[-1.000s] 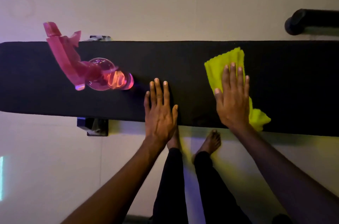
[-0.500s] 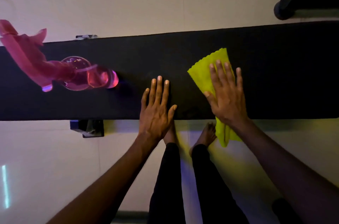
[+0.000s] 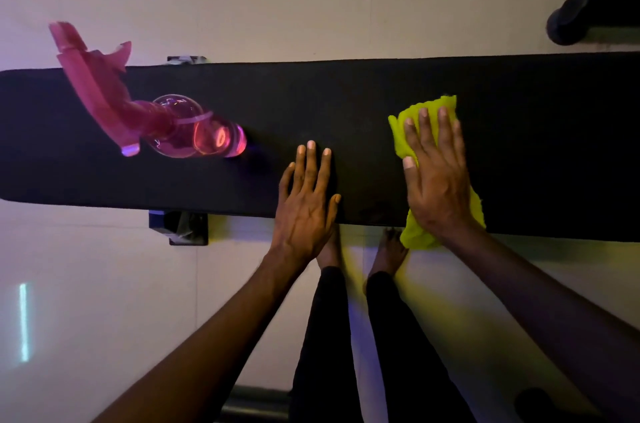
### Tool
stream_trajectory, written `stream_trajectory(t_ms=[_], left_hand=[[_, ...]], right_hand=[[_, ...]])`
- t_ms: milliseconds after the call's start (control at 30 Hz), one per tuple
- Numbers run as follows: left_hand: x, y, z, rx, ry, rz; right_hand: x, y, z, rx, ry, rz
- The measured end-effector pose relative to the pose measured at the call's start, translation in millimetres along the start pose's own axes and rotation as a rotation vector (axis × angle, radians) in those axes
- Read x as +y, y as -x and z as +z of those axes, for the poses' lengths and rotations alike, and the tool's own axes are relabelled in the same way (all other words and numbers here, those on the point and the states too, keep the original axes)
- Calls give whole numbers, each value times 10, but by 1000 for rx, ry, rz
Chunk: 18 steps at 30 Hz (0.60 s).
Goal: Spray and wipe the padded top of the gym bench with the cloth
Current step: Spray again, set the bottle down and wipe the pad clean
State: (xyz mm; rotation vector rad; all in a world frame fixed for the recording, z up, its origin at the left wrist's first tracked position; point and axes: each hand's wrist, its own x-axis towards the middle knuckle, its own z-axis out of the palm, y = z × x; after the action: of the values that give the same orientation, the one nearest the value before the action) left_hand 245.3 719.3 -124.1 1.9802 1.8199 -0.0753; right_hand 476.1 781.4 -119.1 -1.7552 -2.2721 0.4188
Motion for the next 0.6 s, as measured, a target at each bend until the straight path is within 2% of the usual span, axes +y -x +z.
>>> stream_trajectory(t_ms=[67,167,367,433,533,600], left_hand=[[-69,50,-28,8,8,-53],[-160,148,-44,-11,-14,-63],[-192,163,-35,-25,-9,-52],[-176,167,-20,-24,-14,-64],[-142,159,8,-8,-16,-86],[-132,158,41,16,-38,-94]], right_hand=[[-235,-103,102,-76,-60,-45],[-351,-113,255,-194,135,-79],[112,-85,161,-239,171,-274],[129,-66,146,-231,227,-247],[-190,-168,277,-184,279,-115],[-407,-368,386,-168,250,-110]])
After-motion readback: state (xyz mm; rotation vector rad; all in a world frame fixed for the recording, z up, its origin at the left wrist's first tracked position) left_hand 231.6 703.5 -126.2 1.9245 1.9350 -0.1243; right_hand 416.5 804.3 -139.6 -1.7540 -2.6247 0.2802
